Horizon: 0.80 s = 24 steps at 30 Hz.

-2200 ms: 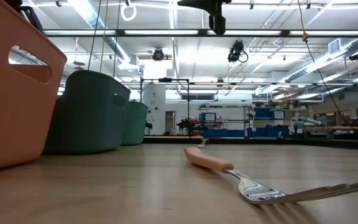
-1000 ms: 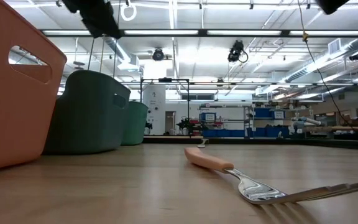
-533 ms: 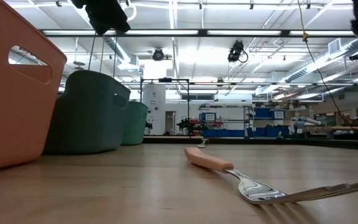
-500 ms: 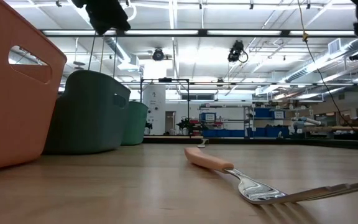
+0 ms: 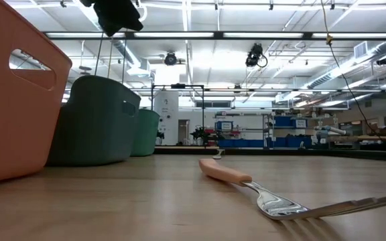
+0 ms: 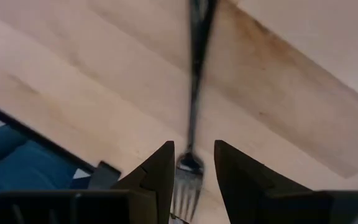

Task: Sort silverware by color (type)
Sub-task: Put the black fork into the green bin

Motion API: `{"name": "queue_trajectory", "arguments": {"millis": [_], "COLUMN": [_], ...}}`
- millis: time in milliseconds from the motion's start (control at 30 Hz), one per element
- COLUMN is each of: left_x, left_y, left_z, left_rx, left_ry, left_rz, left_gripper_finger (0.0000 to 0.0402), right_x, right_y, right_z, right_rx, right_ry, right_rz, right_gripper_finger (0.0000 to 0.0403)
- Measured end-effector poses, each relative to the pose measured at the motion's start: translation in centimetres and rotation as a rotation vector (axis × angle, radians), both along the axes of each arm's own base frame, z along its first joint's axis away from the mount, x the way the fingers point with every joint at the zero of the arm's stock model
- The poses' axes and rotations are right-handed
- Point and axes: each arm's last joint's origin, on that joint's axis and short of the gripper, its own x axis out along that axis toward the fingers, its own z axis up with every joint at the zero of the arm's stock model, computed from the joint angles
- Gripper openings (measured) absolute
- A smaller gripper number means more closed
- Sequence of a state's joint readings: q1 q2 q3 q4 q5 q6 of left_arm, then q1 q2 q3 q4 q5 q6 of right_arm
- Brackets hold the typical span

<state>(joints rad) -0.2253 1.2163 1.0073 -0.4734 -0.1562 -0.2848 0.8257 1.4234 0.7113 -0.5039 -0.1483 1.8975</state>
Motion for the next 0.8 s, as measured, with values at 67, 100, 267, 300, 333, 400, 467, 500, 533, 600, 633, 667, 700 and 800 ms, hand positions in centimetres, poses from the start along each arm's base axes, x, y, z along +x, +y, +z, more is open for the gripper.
{"name": "queue_trajectory", "arguments": {"millis": [67, 100, 267, 300, 333, 400, 467, 500, 533, 600, 633, 667, 700, 800], "left_x": [0.0, 0.1, 0.1, 0.1, 0.1, 0.1, 0.1, 0.1, 0.1, 0.1, 0.1, 0.1, 0.1, 0.1], "left_y": [0.0, 0.0, 0.0, 0.0, 0.0, 0.0, 0.0, 0.0, 0.0, 0.0, 0.0, 0.0, 0.0, 0.1], "left_z": [0.0, 0.1, 0.1, 0.1, 0.1, 0.1, 0.1, 0.1, 0.1, 0.1, 0.1, 0.1, 0.1, 0.1], "left_rx": [-0.001, -0.002, -0.002, -0.002, -0.002, -0.001, 0.002, 0.003, 0.003, 0.004, 0.004, 0.004, 0.004, 0.004], "left_ry": [-0.005, -0.009, -0.015, -0.015, -0.015, -0.014, -0.014, -0.014, -0.014, -0.014, -0.014, -0.014, -0.014, -0.017], "left_rz": [0.0, 0.0, -0.001, -0.001, -0.001, -0.002, -0.004, -0.005, -0.005, -0.005, -0.005, -0.005, -0.005, -0.001], "left_gripper_finger": [0.0112, 0.0112, 0.0112, 0.0112, 0.0112, 0.0112, 0.0112, 0.0112, 0.0112, 0.0112, 0.0112, 0.0112, 0.0112, 0.0112], "right_x": [0.1, 0.2, 0.9, 1.0, 1.3, 1.6, 1.8, 1.8, 1.8, 1.8, 1.9, 1.9, 2.0, 2.1], "right_y": [0.2, 0.2, 1.2, 1.4, 1.7, 2.1, 2.2, 2.2, 2.2, 2.2, 2.1, 2.0, 1.9, 1.4], "right_z": [-0.3, -0.6, -2.9, -3.3, -3.4, -3.7, -4.1, -4.3, -4.5, -4.8, -4.8, -4.9, -4.9, -4.9], "right_rx": [-0.004, -0.011, 0.01, 0.012, 0.015, 0.016, 0.003, -0.004, -0.009, -0.025, -0.029, -0.037, -0.043, -0.053], "right_ry": [-0.004, 0.007, 0.071, 0.083, 0.085, 0.099, 0.147, 0.18, 0.207, 0.232, 0.24, 0.242, 0.244, 0.263], "right_rz": [0.01, 0.012, 0.032, 0.036, 0.037, 0.04, 0.021, -0.005, -0.035, -0.079, -0.095, -0.102, -0.107, -0.104], "right_gripper_finger": [0.0121, 0.0121, 0.0121, 0.0121, 0.0121, 0.0121, 0.0121, 0.0121, 0.0121, 0.012, 0.0118, 0.0114, 0.0107, 0.0072]}}
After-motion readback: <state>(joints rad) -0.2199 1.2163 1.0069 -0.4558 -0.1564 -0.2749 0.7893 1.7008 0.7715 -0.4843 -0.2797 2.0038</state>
